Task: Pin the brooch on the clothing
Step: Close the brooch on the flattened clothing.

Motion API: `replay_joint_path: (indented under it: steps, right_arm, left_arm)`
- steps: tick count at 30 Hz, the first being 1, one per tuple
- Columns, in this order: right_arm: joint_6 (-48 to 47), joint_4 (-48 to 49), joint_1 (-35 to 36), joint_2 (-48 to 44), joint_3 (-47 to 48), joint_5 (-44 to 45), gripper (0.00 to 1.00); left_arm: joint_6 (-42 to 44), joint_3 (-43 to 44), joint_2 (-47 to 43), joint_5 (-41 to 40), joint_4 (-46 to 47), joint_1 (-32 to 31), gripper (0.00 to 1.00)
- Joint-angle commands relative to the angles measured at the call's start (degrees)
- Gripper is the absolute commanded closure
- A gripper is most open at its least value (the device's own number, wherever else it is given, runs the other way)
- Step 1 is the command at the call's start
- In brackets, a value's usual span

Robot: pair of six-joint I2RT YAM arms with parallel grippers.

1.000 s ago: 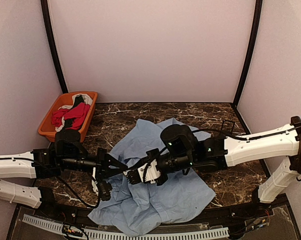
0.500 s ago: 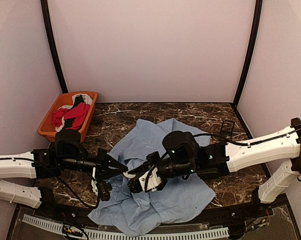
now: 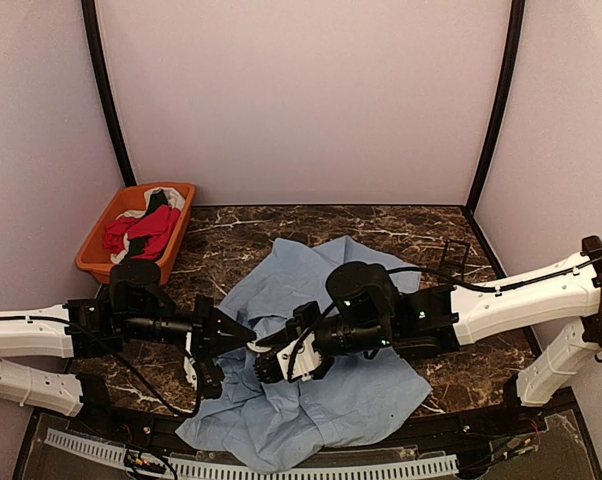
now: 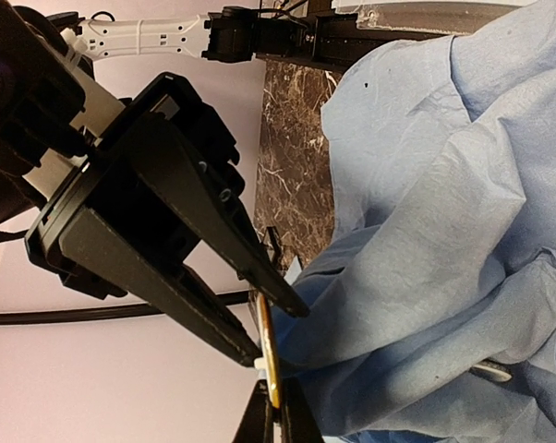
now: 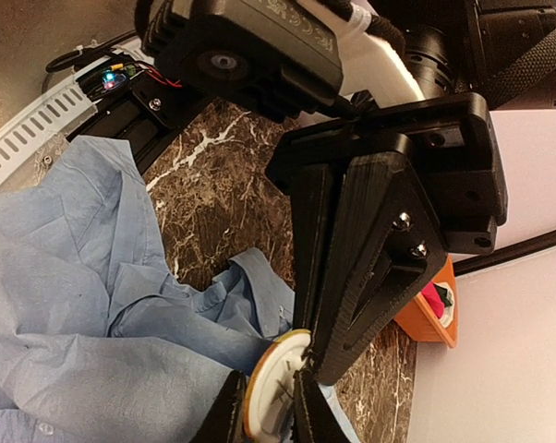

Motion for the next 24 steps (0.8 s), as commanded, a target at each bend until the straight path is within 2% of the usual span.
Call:
replay_joint_path:
  steps: [1, 6, 11, 17, 21, 24]
  right_arm:
    - [1.94, 1.15, 0.31, -0.14, -0.73, 0.78, 0.87]
    - [2.35, 2.4, 0.23, 0.3, -0.83, 2.98, 0.85]
    - [2.66, 5.08, 0.24, -0.02, -1.91, 4.98, 0.76]
    - [2.64, 5.89, 0.18, -1.02, -2.7, 5.64, 0.76]
    - [3.27, 6.91, -0.3, -2.0, -3.13, 6.09, 0.64]
    - [4.34, 8.28, -0.79, -3.02, -3.66, 6.15, 0.59]
  left_arm:
    - [-2.3, -0.53, -0.99, 2.13, 5.75, -0.25, 0.99]
    - [-3.16, -0.72, -1.54, 2.4, 6.78, -0.23, 0.99]
    - [-3.1, -0.9, -1.7, 2.29, 7.07, -0.3, 0.99]
    - [-2.85, -0.95, -1.75, 1.81, 6.92, -0.27, 0.99]
    - [-2.5, -0.95, -1.76, 1.86, 6.65, -0.26, 0.99]
    - [-2.45, -0.91, -1.82, 1.79, 6.62, -0.27, 0.99]
